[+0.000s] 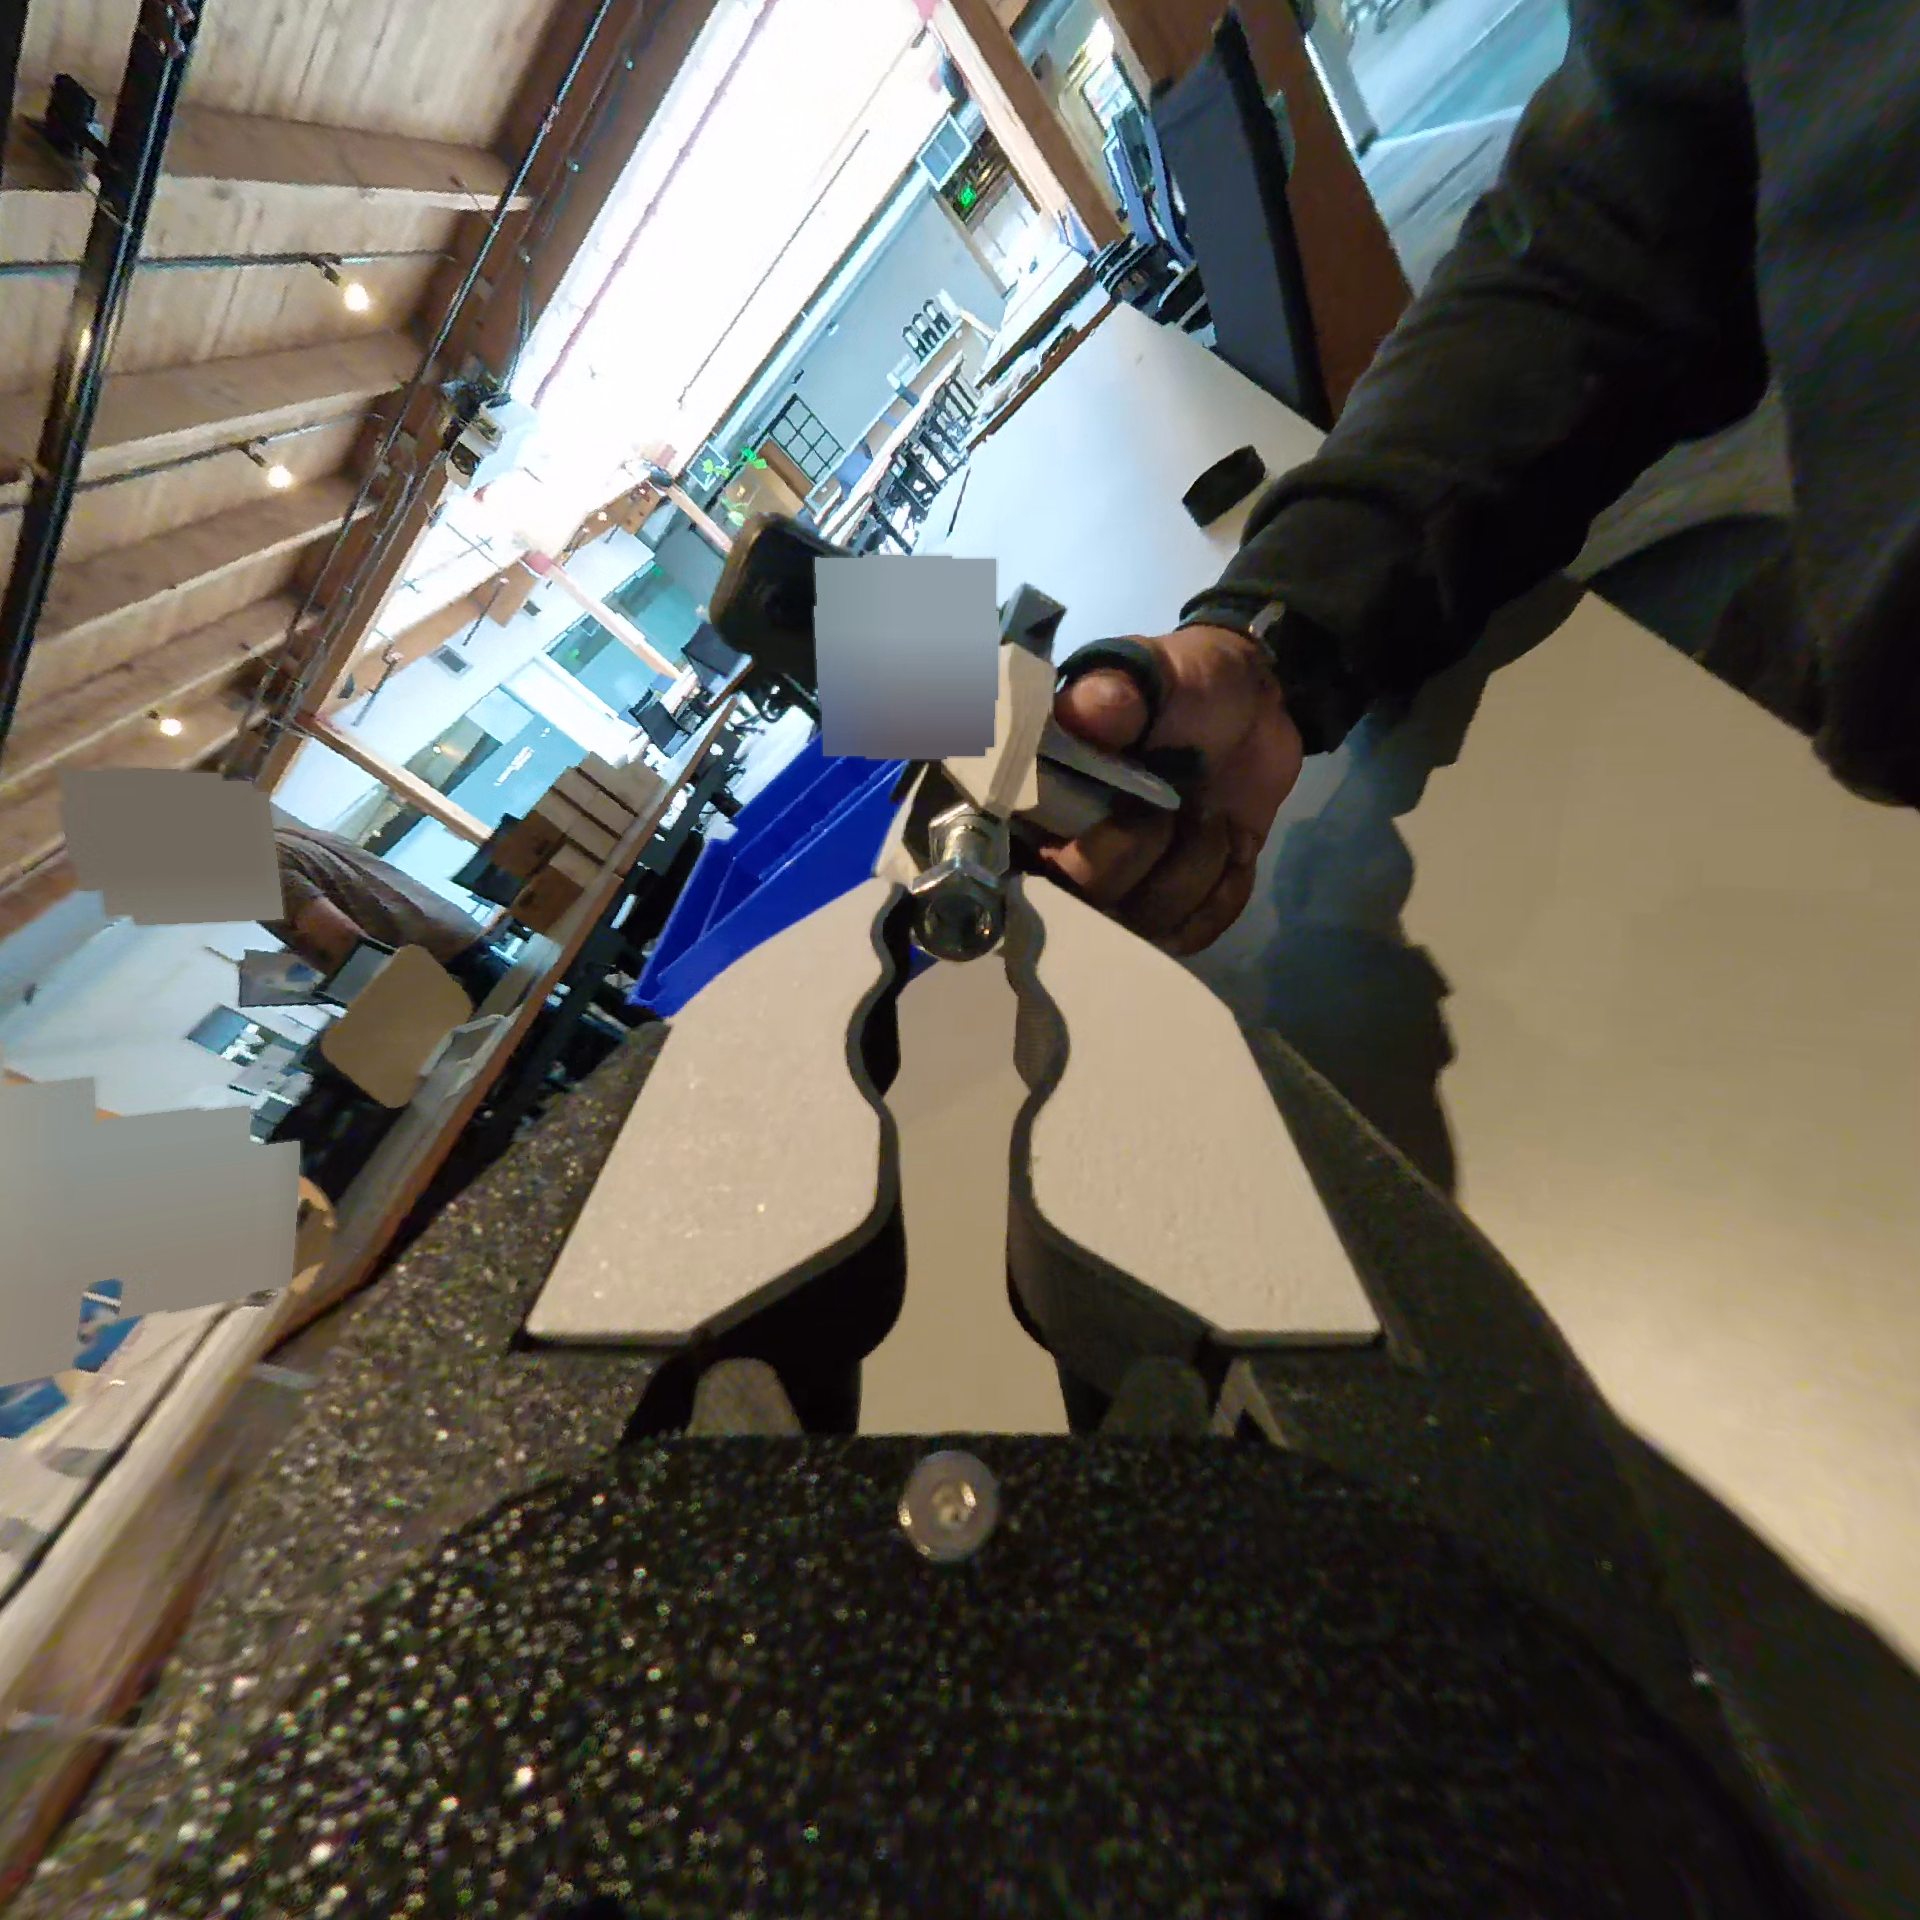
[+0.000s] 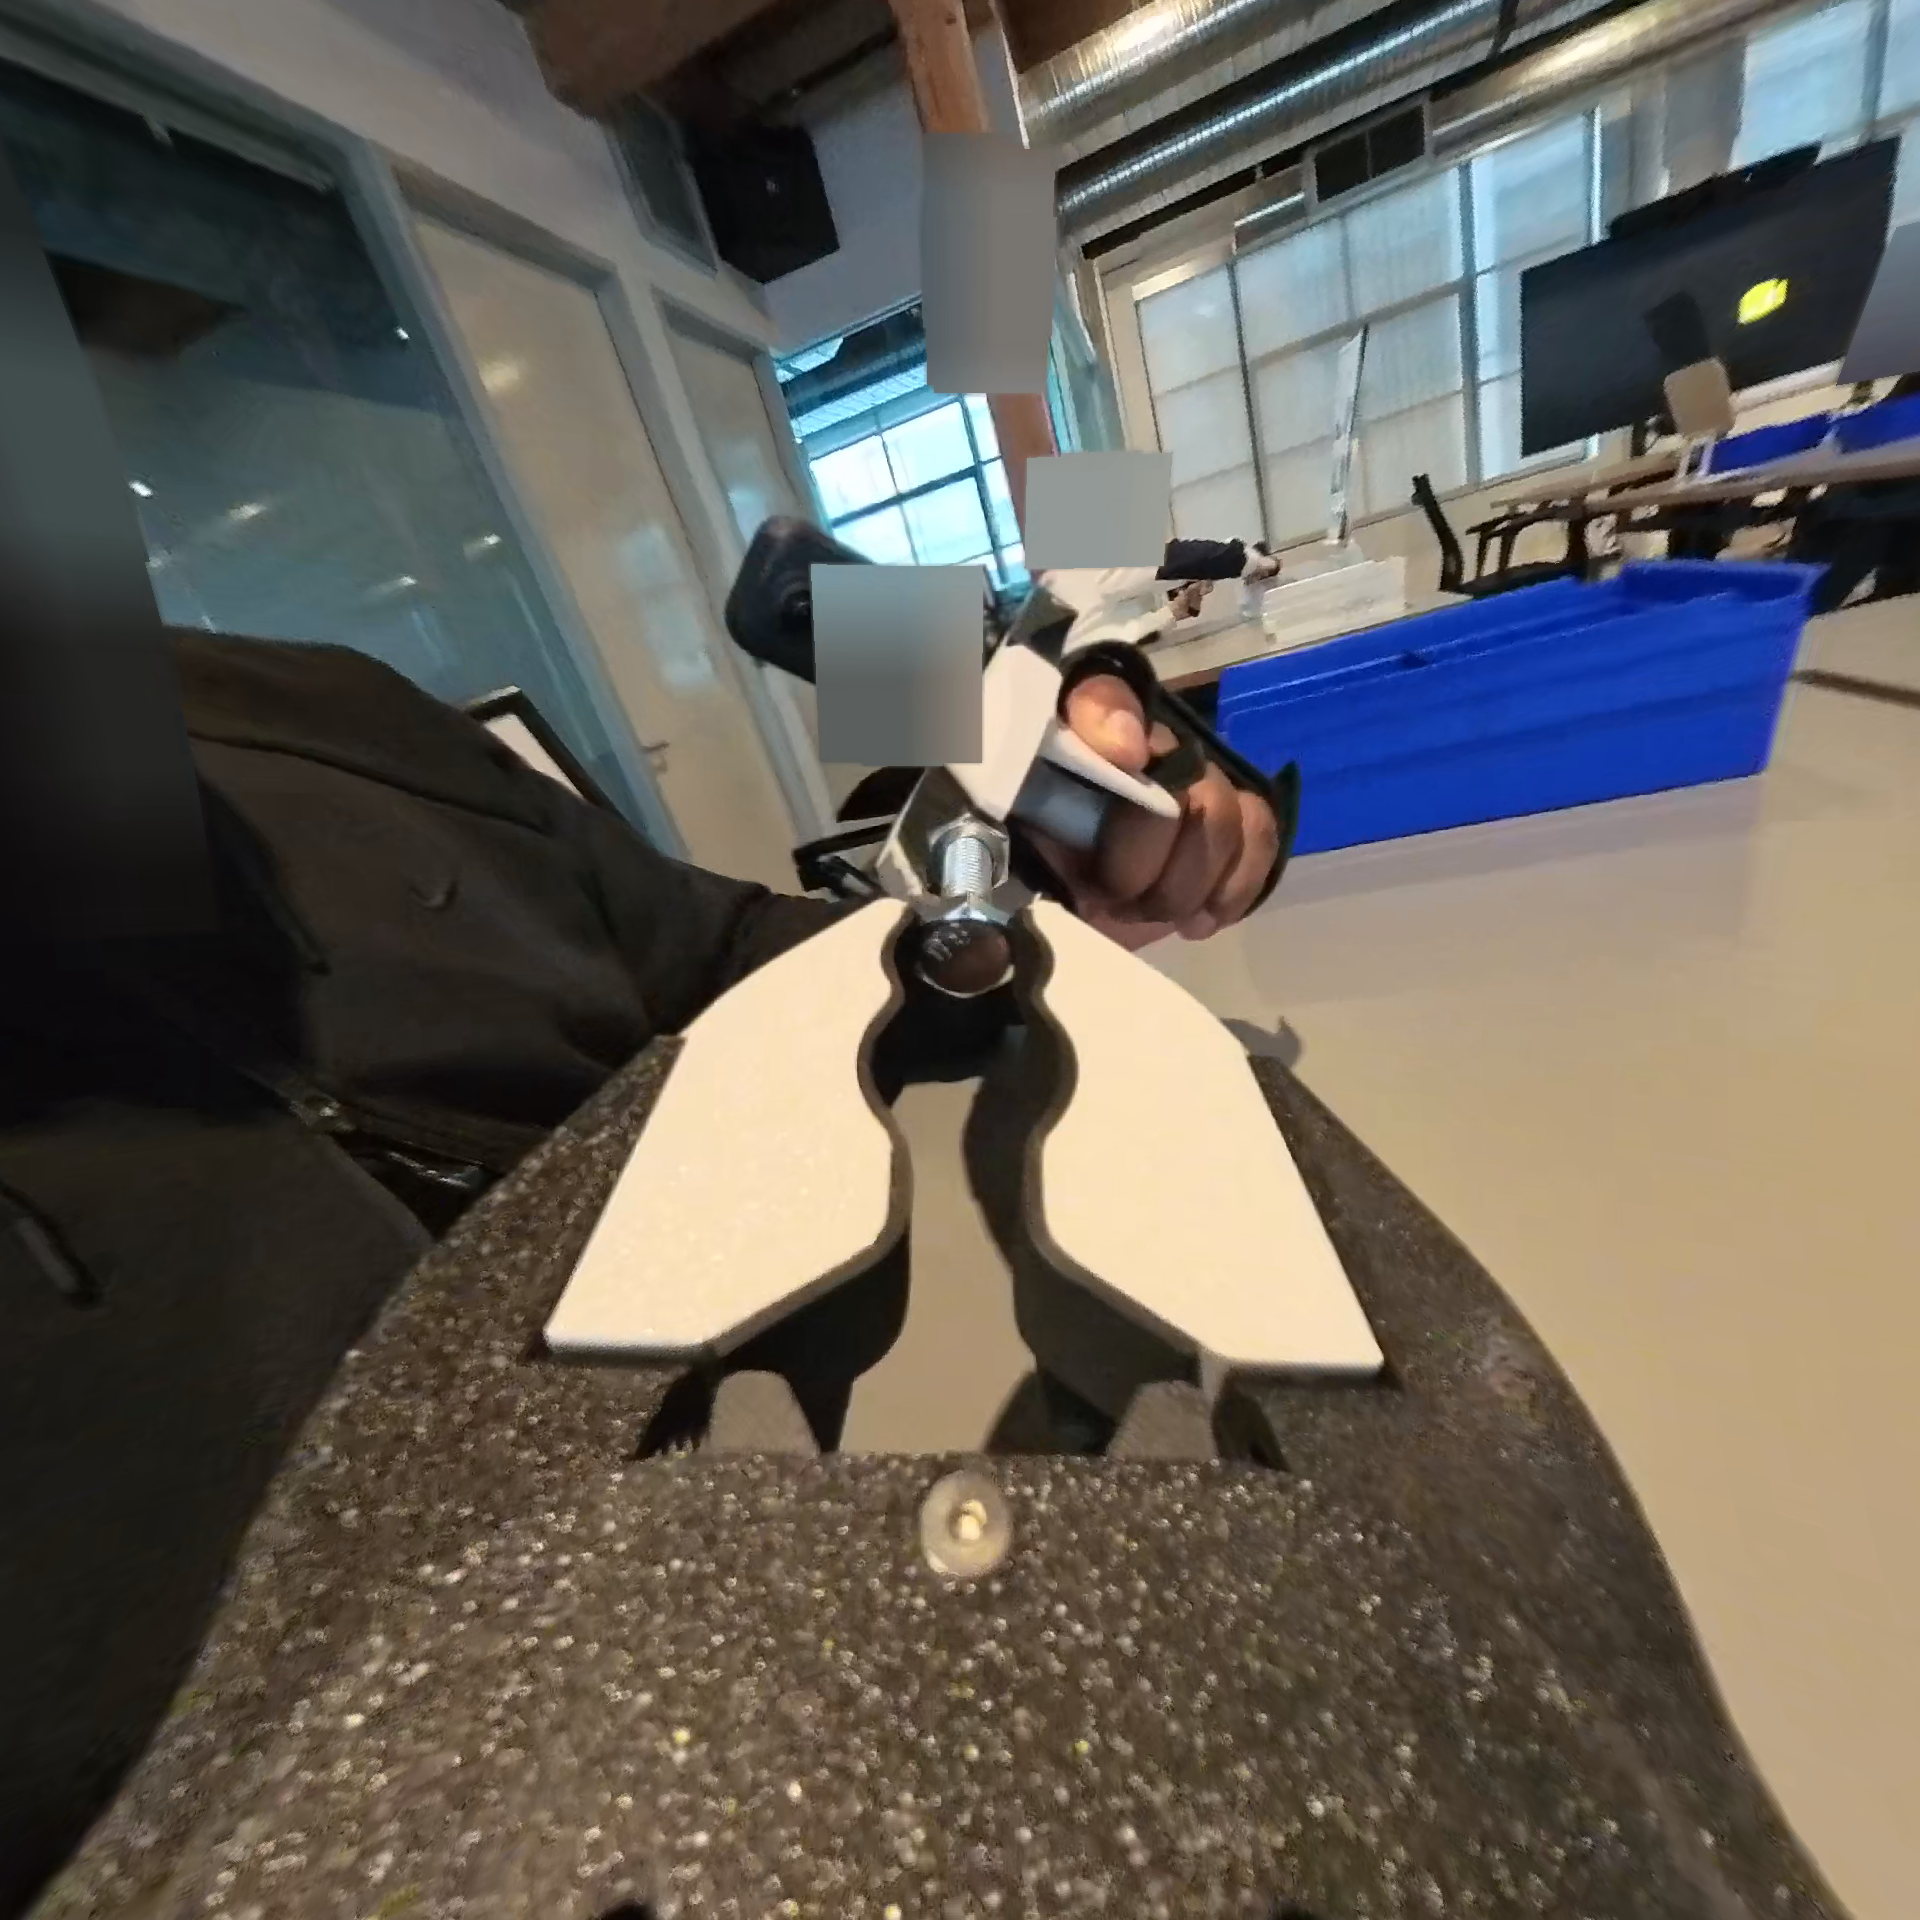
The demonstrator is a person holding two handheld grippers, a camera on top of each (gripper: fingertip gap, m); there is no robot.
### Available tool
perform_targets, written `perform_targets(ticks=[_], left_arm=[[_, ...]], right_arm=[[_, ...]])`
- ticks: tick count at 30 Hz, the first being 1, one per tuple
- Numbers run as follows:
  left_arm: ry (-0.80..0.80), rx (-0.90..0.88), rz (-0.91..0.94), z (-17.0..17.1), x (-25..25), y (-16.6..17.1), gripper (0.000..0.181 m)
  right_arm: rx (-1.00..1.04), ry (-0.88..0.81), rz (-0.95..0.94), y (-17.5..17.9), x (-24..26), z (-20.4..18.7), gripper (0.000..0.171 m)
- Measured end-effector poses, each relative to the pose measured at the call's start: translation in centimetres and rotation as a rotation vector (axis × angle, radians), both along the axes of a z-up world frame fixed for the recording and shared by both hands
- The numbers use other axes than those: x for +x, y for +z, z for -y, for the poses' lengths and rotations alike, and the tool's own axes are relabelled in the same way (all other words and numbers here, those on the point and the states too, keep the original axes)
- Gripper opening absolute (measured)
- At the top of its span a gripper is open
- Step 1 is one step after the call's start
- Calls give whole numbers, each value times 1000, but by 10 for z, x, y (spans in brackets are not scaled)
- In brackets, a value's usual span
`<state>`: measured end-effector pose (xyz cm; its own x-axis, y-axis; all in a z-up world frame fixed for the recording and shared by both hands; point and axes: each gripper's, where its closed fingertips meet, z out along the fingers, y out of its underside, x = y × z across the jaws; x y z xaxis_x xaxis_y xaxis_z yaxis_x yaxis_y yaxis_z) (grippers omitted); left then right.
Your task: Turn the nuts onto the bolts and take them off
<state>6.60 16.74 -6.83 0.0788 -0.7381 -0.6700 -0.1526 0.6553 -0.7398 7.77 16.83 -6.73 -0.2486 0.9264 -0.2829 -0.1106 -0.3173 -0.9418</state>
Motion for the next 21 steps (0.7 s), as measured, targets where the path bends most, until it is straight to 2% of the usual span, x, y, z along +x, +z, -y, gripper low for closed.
perform_targets(ticks=[16,18,21], left_arm=[[-286,-775,110,1,4,8,17],[-307,-837,122,0,4,8,17],[-300,-834,129,-1,3,9,17]], right_arm=[[565,-315,58,7,4,3,17],[638,-362,81,7,4,3,17],[724,-424,110,8,3,3,17]])
